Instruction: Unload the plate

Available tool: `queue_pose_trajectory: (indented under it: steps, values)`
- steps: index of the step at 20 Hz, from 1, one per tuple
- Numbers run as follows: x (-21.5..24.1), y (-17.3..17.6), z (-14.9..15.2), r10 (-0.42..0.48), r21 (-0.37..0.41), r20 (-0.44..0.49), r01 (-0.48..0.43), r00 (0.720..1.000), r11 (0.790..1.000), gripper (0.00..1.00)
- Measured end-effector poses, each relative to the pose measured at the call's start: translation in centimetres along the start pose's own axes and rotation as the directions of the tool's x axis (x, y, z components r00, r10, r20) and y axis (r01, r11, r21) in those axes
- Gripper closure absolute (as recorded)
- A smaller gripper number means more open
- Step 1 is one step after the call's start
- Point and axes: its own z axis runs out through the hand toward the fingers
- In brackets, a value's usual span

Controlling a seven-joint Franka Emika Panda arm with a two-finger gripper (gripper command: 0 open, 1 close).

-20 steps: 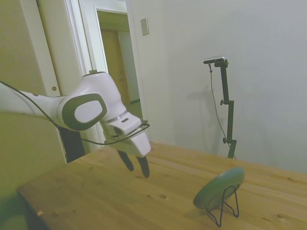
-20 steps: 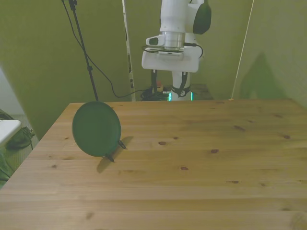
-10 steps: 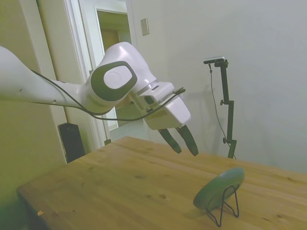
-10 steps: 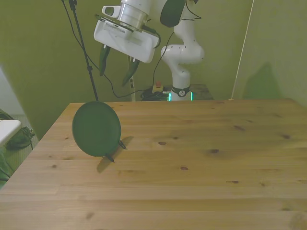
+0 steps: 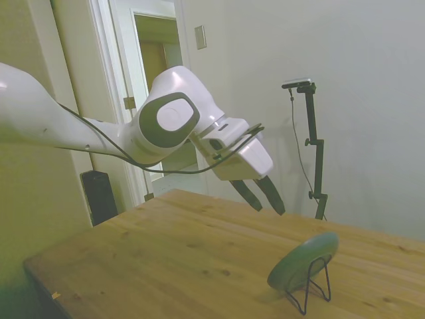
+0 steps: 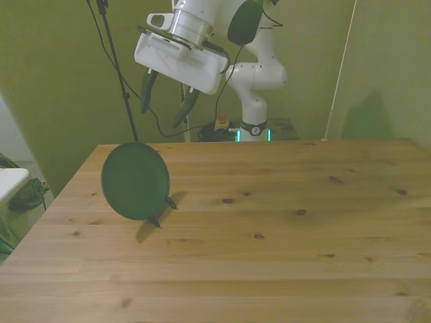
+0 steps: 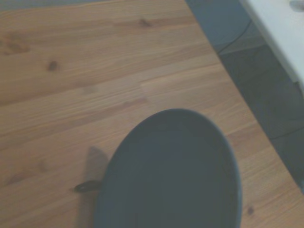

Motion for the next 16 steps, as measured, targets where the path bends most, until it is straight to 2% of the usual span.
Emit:
queue_pose_trajectory:
  steps: [7, 16]
  values:
    - [2.9, 0.9, 4.7, 0.066, -0.049, 0.015, -0.065, 0.998, 0.997, 0.00]
    - [2.5, 0.4, 8.9, 0.058, -0.104, 0.041, -0.053, 0.997, 0.993, 0.00]
